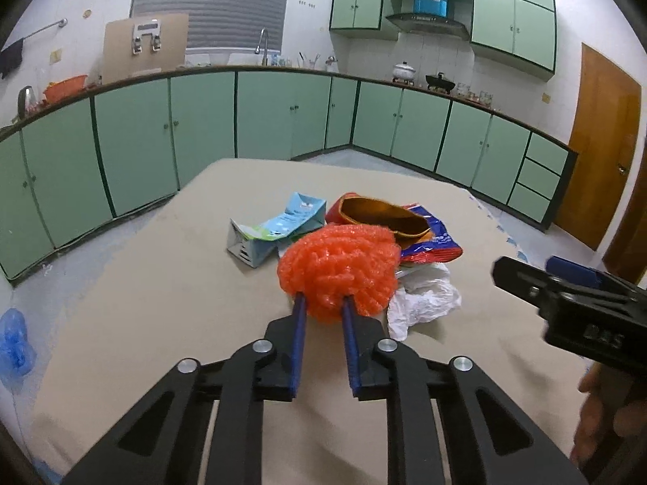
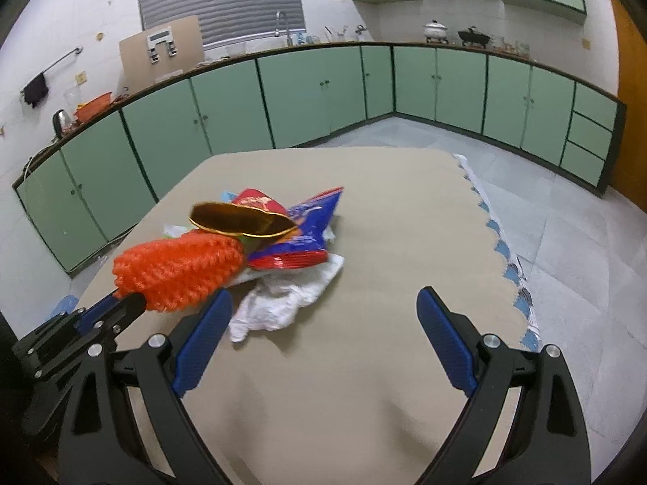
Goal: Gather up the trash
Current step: 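Grasp the second orange foam net with the left gripper and lift it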
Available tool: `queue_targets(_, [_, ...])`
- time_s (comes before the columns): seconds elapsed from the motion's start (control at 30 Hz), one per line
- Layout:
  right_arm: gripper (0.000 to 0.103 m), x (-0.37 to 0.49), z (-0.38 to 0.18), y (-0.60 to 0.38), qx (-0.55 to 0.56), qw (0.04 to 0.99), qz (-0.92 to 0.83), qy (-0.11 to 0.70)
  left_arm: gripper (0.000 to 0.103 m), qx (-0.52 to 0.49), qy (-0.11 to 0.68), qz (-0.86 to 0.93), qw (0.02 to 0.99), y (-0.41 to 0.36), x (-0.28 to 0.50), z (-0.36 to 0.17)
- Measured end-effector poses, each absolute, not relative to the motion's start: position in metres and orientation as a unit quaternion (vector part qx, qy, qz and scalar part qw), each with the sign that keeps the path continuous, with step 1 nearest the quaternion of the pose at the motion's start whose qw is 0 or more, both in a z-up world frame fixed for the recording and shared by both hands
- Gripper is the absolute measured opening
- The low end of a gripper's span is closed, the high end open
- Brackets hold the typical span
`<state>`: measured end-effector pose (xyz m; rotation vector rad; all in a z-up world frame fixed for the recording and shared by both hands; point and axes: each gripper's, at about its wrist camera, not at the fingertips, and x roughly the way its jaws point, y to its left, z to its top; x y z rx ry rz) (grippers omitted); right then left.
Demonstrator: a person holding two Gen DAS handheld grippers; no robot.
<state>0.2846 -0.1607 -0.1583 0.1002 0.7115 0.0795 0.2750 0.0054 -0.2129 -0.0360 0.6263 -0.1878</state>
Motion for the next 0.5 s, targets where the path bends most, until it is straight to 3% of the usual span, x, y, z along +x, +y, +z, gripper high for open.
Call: queue_targets(0.5, [0.084,0.297,-0.145,-0.132,0.039,0.928,0.073,0.363,0.016,-0.018,0.285,-0.083,0.955,0.061,0.268,-0.188])
